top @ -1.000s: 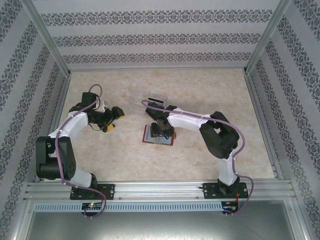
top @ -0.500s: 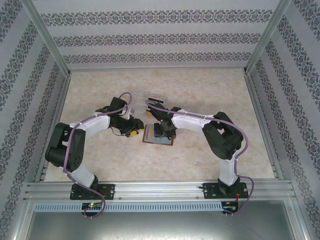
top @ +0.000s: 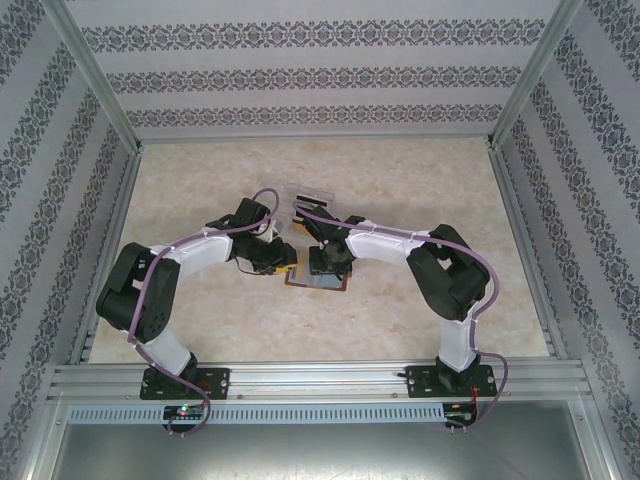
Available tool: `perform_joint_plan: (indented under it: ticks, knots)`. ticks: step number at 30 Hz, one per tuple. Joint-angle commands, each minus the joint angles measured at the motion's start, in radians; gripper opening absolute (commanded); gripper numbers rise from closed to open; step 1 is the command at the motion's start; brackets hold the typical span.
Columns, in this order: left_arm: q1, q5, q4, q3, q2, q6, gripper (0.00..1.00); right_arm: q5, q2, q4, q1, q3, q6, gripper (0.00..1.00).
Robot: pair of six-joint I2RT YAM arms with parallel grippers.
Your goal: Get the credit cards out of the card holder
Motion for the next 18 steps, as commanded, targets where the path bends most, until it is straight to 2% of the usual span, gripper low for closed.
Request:
perform_joint_plan:
  ticks: [1,8,18]
  knots:
    - [-0.023,-0.007,0.016,0.044,0.015,-0.007,0.27,0.005,0.033,-0.014,-0.017,-0.04,-0.005,0.34]
    - [-0.041,0.026,0.029,0.067,0.08,-0.014,0.28,0.003,0.033,-0.013,-0.02,-0.04,-0.002,0.34]
    - [-0.047,0.019,0.011,0.069,0.129,-0.023,0.3,-0.007,0.029,-0.001,-0.022,-0.045,0.002,0.34]
